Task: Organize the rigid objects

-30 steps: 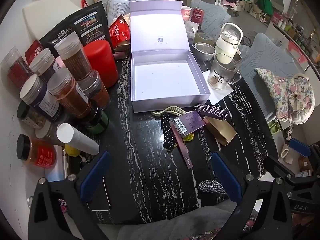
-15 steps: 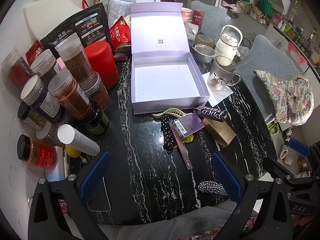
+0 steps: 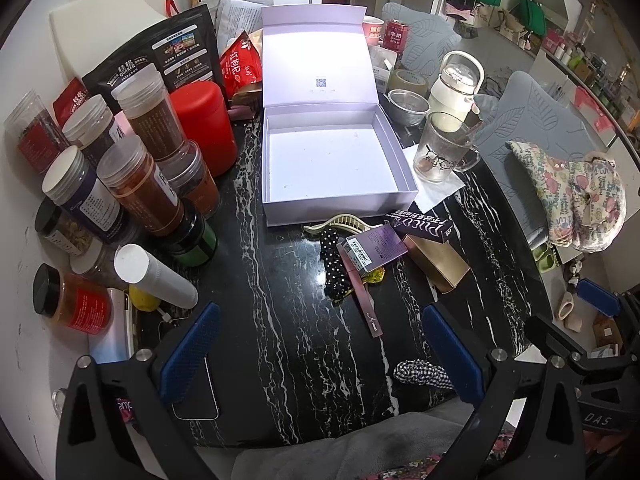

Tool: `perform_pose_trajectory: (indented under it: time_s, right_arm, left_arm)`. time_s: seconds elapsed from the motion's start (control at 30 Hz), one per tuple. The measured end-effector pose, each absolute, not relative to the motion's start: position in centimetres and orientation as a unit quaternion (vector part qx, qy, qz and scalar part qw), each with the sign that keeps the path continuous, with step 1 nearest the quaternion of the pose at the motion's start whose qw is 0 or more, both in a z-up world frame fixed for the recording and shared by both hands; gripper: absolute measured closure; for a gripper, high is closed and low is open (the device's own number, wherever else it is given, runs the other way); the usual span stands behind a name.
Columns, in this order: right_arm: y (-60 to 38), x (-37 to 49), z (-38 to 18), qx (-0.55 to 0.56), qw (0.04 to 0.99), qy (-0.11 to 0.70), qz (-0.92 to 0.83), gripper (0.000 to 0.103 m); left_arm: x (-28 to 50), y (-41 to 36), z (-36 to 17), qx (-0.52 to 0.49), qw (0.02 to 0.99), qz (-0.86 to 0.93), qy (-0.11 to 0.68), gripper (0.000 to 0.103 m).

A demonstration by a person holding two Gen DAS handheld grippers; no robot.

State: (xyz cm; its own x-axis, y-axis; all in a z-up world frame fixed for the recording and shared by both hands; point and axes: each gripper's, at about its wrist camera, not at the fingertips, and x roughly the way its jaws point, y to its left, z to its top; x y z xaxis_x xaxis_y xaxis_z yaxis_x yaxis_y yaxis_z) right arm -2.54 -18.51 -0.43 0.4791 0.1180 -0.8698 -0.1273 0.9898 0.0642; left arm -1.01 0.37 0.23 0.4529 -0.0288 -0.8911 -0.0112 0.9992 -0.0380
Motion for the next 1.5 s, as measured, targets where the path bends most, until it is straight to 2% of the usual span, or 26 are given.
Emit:
perform_pose_trajectory:
  time_s: [1.5]
  right_arm:
    - [-18.6,-3.6,-1.2,0.014,0.847,0.523,0.088,0.0]
  left_arm:
    - [-1.5,0.5,-0.1,-0.035,0.842,-0.022,0.538,0.0]
